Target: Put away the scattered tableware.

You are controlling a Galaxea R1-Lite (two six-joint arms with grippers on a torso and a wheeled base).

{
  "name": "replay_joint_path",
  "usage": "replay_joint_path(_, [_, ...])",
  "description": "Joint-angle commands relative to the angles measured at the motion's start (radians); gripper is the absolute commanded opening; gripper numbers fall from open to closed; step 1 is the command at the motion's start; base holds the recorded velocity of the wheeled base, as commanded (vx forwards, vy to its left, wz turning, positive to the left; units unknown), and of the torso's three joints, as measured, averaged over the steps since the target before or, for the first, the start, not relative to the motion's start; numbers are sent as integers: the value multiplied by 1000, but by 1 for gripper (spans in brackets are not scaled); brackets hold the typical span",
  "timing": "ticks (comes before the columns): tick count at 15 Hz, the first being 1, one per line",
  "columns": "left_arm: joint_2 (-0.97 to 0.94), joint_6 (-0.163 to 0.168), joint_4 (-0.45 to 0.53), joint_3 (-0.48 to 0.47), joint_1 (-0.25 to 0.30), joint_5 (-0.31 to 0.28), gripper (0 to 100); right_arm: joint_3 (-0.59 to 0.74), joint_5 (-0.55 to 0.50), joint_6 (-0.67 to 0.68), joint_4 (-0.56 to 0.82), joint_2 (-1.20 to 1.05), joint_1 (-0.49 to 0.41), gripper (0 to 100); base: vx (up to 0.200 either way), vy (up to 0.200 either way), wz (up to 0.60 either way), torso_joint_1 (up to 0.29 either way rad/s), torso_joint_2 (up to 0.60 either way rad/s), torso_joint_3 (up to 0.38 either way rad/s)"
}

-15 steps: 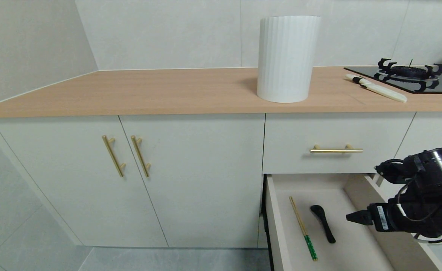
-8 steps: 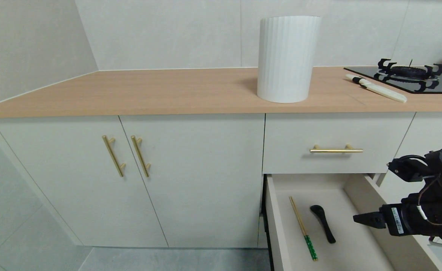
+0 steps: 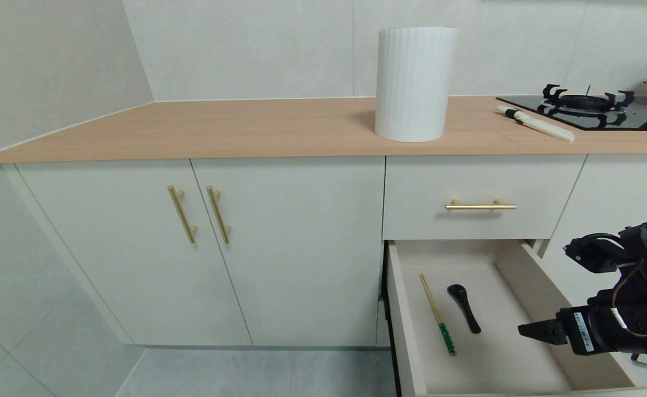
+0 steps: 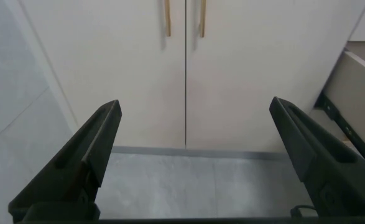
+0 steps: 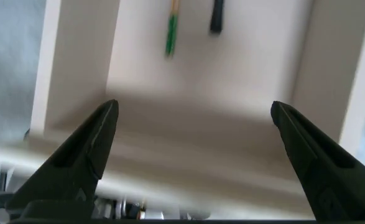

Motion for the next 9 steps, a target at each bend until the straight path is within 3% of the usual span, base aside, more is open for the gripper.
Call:
replay_joint_path(1, [0, -1, 0, 0, 0, 0, 100, 0, 1, 0, 11, 9, 9, 100, -200, 0, 0, -2, 7, 2])
replay_joint_path(3, [0, -2, 0, 0, 0, 0, 100, 5, 1, -20, 16, 12, 17, 100, -200, 0, 0, 5, 5, 0])
replay_joint_path(9, [0, -2, 0, 0, 0, 0, 100, 9, 59, -185, 214, 0, 30, 100, 0, 0, 0, 0, 0, 0])
